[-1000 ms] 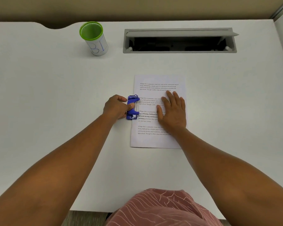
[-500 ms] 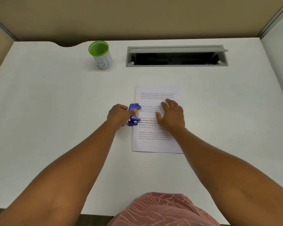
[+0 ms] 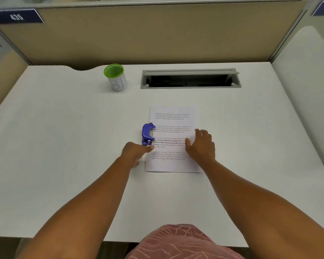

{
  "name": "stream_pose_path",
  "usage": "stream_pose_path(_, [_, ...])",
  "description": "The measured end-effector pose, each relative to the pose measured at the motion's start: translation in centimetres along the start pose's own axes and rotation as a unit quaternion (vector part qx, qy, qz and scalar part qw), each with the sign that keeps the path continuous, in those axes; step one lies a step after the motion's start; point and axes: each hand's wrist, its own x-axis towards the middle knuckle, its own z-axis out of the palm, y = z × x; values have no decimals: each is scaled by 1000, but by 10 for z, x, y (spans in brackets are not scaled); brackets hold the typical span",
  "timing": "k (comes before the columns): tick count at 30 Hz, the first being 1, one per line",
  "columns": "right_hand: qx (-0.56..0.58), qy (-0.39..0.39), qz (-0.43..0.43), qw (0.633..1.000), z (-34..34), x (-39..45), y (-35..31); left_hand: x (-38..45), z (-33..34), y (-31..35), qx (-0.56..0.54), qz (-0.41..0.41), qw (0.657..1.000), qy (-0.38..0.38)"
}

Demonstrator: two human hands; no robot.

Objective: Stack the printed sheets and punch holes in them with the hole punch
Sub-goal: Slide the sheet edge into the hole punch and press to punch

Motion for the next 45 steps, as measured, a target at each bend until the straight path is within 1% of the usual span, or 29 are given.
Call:
stream_pose_path(3, [9,-6,19,1000,1,-10,7,-3,5,-6,21,17,999,33])
stream_pose_path(6, [6,-7,28,1000,3,-19,10,-4,10,-10,26,10,998,51])
stream_pose_path(9, [7,-4,29,1000,5,-23,13,-4,13,-14,29,2,998,51])
stream_pose_path(18, [24,-6,32,999,4,-26,19,-10,25,-16,29,14,999,43])
stream_pose_path(24, [37,-14,40,998,0,-24,19,-4,21,-17,29,15,998,61])
stream_pose_path(27, [35,-19,47,998,-1,-22,19,0,17,-15,34,33,997,60])
stream_pose_path(30, [39,-22,54,998,0,-22,19,0,11,-7,49,68,995,59])
stream_pose_path(34, [40,-24,62,997,-2,-22,18,4,4,7,70,116,986,94])
stream_pose_path(37, [38,-11,76,996,-1,-14,17,20,2,21,69,110,987,96])
stream_pose_path(45, [31,-21,37,999,1,-6,14,40,0,31,21,98,992,80])
